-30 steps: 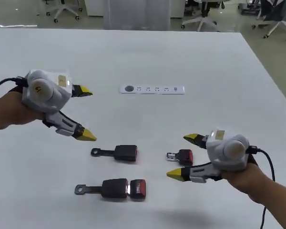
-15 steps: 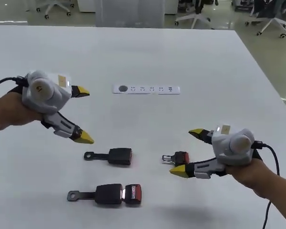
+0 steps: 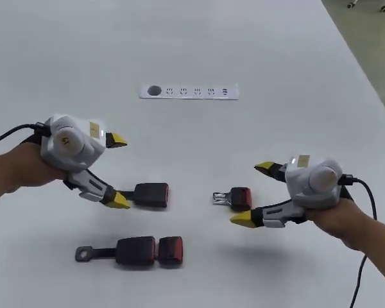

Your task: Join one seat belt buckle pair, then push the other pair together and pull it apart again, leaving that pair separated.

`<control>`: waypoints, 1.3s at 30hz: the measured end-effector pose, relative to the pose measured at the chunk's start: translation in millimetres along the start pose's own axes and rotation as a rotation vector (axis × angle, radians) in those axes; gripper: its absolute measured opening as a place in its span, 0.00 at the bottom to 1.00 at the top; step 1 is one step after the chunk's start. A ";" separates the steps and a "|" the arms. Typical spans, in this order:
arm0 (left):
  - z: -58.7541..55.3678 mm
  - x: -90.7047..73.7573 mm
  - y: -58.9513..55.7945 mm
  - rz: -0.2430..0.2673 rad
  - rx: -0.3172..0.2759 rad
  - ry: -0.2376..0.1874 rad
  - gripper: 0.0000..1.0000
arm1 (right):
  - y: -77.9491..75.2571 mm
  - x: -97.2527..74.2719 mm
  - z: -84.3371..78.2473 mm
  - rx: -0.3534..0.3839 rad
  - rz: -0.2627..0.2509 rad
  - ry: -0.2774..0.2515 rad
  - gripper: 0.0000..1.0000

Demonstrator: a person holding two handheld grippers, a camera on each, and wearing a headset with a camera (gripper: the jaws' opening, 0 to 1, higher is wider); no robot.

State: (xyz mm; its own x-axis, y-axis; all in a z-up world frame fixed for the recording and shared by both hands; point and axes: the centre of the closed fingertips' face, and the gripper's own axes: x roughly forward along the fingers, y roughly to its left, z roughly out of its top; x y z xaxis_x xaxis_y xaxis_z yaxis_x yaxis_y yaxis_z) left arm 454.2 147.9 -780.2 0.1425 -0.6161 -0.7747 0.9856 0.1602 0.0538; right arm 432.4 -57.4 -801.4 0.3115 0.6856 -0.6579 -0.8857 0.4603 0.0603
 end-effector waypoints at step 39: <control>-25.4 63.9 -16.1 -0.144 0.085 0.023 0.34 | -14.4 27.0 -39.4 -0.130 0.167 0.093 0.36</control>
State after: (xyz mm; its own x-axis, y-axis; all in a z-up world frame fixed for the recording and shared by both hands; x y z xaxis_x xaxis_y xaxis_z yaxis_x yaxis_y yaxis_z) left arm 445.1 125.5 -846.6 -0.0017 -0.6102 -0.7922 1.0000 0.0054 -0.0063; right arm 440.0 -67.7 -849.5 0.1293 0.6887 -0.7134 -0.9611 0.2642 0.0808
